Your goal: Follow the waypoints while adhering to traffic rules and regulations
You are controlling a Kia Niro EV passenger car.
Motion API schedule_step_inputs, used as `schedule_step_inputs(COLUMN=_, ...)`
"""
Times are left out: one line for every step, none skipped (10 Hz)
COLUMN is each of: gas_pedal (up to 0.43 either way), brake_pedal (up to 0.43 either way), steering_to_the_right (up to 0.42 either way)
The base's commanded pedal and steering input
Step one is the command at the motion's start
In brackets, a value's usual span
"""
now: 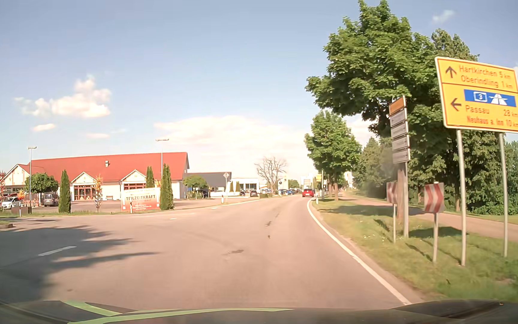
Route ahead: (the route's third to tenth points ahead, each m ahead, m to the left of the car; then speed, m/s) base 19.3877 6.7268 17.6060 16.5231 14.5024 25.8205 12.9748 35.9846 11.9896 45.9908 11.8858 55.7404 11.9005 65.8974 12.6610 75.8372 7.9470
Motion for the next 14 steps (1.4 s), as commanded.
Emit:
schedule_step_inputs(gas_pedal=0.0, brake_pedal=0.146, steering_to_the_right=-0.098)
schedule_step_inputs(gas_pedal=0.0, brake_pedal=0.146, steering_to_the_right=-0.12)
schedule_step_inputs(gas_pedal=0.0, brake_pedal=0.146, steering_to_the_right=-0.136)
schedule_step_inputs(gas_pedal=0.0, brake_pedal=0.14, steering_to_the_right=-0.149)
schedule_step_inputs(gas_pedal=0.0, brake_pedal=0.134, steering_to_the_right=-0.162)
schedule_step_inputs(gas_pedal=0.0, brake_pedal=0.128, steering_to_the_right=-0.172)
schedule_step_inputs(gas_pedal=0.0, brake_pedal=0.122, steering_to_the_right=-0.19)
schedule_step_inputs(gas_pedal=0.0, brake_pedal=0.116, steering_to_the_right=-0.211)
schedule_step_inputs(gas_pedal=0.0, brake_pedal=0.116, steering_to_the_right=-0.23)
schedule_step_inputs(gas_pedal=0.0, brake_pedal=0.11, steering_to_the_right=-0.255)
schedule_step_inputs(gas_pedal=0.0, brake_pedal=0.104, steering_to_the_right=-0.278)
schedule_step_inputs(gas_pedal=0.0, brake_pedal=0.091, steering_to_the_right=-0.296)
schedule_step_inputs(gas_pedal=0.0, brake_pedal=0.073, steering_to_the_right=-0.312)
schedule_step_inputs(gas_pedal=0.0, brake_pedal=0.0, steering_to_the_right=-0.327)
